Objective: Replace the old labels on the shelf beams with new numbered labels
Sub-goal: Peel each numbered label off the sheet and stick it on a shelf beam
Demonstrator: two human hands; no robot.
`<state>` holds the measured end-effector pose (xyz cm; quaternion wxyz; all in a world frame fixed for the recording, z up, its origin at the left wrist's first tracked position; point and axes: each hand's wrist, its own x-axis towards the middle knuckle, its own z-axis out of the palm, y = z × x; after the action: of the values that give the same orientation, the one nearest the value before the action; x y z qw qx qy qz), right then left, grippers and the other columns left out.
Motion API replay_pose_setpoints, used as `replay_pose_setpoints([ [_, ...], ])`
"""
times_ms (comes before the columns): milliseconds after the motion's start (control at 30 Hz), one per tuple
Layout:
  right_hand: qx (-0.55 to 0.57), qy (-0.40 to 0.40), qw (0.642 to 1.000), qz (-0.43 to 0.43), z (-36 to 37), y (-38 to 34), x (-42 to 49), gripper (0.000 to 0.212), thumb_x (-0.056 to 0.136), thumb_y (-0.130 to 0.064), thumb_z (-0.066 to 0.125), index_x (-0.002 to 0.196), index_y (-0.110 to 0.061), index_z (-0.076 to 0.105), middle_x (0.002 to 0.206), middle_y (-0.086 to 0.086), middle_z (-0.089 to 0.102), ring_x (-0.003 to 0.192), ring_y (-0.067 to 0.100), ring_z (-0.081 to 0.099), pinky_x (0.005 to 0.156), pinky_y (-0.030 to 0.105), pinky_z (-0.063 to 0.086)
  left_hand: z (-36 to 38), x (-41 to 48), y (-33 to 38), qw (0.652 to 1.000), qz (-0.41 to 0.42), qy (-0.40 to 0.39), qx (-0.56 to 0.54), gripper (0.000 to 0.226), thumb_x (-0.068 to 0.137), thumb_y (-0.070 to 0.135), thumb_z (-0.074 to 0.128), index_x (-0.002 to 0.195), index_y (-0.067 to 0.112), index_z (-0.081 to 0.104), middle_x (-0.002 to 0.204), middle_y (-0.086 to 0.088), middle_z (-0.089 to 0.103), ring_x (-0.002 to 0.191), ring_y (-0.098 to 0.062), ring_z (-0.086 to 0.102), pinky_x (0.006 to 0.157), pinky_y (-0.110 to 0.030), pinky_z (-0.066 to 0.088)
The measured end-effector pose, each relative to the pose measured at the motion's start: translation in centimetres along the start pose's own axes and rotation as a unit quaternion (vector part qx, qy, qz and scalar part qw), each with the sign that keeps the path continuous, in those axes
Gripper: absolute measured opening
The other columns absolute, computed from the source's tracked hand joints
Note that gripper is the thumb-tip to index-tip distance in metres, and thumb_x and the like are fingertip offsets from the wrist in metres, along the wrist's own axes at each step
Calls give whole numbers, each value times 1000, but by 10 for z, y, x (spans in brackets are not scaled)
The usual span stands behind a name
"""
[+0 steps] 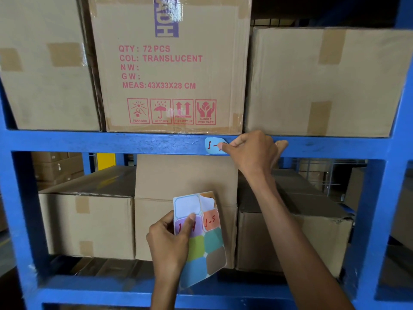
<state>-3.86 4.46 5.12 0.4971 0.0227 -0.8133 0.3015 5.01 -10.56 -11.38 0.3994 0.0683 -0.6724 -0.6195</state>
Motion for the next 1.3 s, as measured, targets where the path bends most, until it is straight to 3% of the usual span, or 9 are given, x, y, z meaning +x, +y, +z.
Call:
replay_pose_setpoints([
  [167,-19,-60,998,11,-15,3,23,53,57,-72,84,66,-21,73,73,0,75,76,21,67,83,41,52,0,-1,0,1000,-1,-5,-3,21,86,15,80,72,30,78,68,12,78,58,-5,64,58,-36,56],
  [233,15,-80,996,23,-20,9,30,51,57,-67,87,67,-19,75,75,1,75,70,18,63,55,27,45,-1,0,-1,1000,-4,-6,-9,18,86,15,80,73,27,79,68,8,78,60,-10,64,60,-41,58],
  [333,49,-84,995,18,-21,13,29,45,65,-62,87,68,-19,75,75,-3,76,68,13,62,47,20,31,-2,-1,-2,1000,-4,-5,-6,20,86,15,80,70,28,78,66,9,77,59,-10,62,59,-40,57],
  [500,82,97,981,-148,-6,12,-12,14,86,-28,72,95,-18,69,88,-2,68,86,22,62,70,34,44,-4,-2,-4,1000,-9,-5,-5,15,86,17,81,74,26,79,68,9,78,60,-12,65,62,-44,60],
  [567,76,148,953,-253,9,14,-35,28,88,-19,64,115,-13,68,111,5,67,103,26,59,82,38,42,-6,-1,-5,1000,-9,-1,-2,18,85,17,81,72,28,79,68,10,78,58,-8,64,61,-41,59],
  [700,-49,0,947,-316,47,20,-56,77,94,-34,56,159,-7,26,169,12,20,158,29,13,126,48,18,-14,2,-8,1000,-9,14,21,30,85,16,81,66,38,73,65,19,75,53,2,61,54,-27,54],
  [900,-158,-2,934,-322,64,23,-54,96,94,-62,48,163,-11,4,171,13,-5,159,33,-5,125,60,-7,-25,6,-11,999,-17,38,17,31,85,16,82,67,39,72,63,19,75,51,1,61,55,-29,54],
  [1067,-175,-23,927,-331,62,23,-55,103,91,-66,51,162,-8,3,171,14,-4,159,32,-5,126,60,4,-24,4,-9,1000,-5,29,6,30,85,13,82,67,36,73,63,24,74,50,9,60,48,-12,47],
  [1300,-156,-45,916,-366,57,25,-56,101,90,-51,57,162,-8,1,172,11,-5,159,30,-6,127,56,10,-20,4,-12,999,-23,40,1,29,84,16,82,65,36,72,62,21,74,57,-1,67,52,-24,55],
])
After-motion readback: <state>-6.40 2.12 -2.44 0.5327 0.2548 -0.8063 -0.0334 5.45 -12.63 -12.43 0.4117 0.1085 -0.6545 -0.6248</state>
